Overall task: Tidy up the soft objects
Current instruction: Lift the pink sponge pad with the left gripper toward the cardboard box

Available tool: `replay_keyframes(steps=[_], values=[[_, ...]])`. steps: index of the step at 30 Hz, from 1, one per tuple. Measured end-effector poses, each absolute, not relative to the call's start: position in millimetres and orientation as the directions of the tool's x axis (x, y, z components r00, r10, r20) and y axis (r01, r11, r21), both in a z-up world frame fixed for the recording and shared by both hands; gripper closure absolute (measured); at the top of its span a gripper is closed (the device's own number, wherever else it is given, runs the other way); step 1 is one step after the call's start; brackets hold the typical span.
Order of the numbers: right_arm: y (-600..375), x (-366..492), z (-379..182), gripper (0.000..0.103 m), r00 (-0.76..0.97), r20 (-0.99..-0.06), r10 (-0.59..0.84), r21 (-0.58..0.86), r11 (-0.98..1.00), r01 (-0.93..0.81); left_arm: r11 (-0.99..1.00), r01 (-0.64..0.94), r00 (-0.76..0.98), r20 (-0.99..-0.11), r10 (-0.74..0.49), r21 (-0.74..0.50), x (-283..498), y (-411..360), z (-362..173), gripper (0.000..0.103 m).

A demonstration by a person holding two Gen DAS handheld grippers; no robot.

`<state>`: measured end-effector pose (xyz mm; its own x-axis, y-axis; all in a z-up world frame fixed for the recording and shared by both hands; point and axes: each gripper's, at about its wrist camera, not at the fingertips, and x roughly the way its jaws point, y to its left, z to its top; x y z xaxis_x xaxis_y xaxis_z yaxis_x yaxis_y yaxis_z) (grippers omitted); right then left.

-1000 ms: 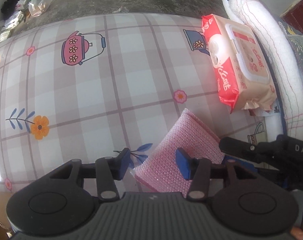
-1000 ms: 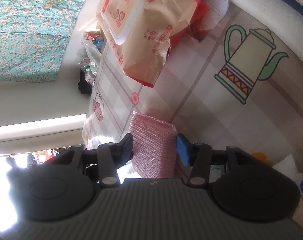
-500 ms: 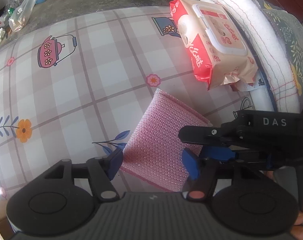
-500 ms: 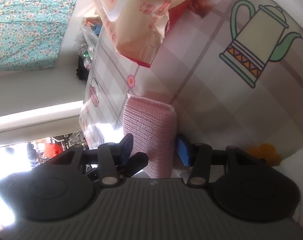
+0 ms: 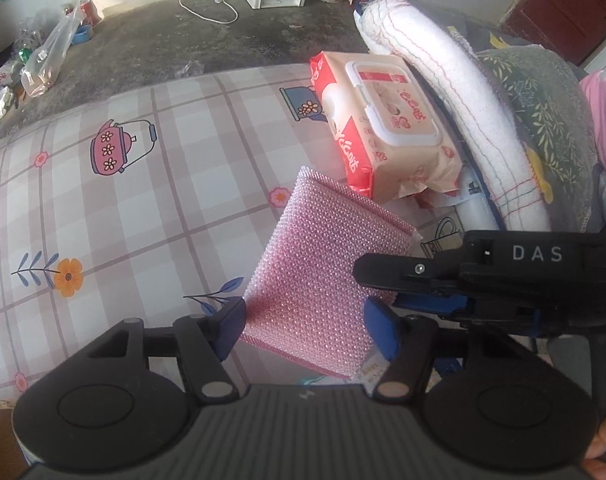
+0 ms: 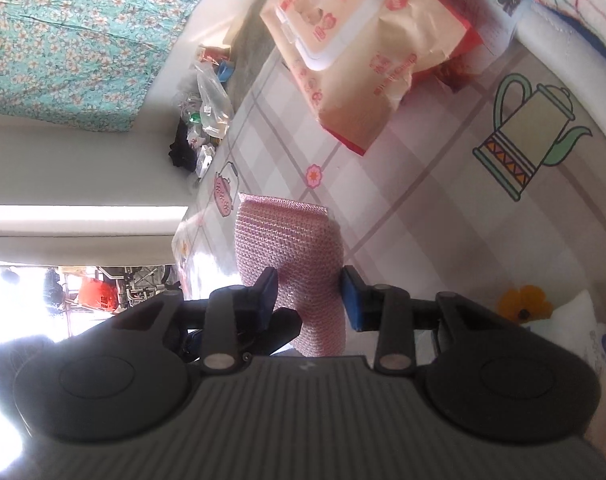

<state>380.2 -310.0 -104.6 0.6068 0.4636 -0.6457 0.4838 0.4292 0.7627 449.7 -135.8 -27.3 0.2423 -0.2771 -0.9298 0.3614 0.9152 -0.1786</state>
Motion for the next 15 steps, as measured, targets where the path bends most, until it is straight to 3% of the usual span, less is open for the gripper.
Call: replay_keyframes(steps=[7,15], values=[[-289,341,-17,0.070,0.669,-0.601,0.438,0.782,0.497,0.376,0.906,0.370,0.339,-0.879,-0.336,-0.204,402,-107,44,0.038],[-200,305,73,0.071,0.664,-0.549,0.508,0.777,0.602,0.182,0.939,0.267,0.478,-0.816,-0.324,-0.217,325,-21,111,0.038]])
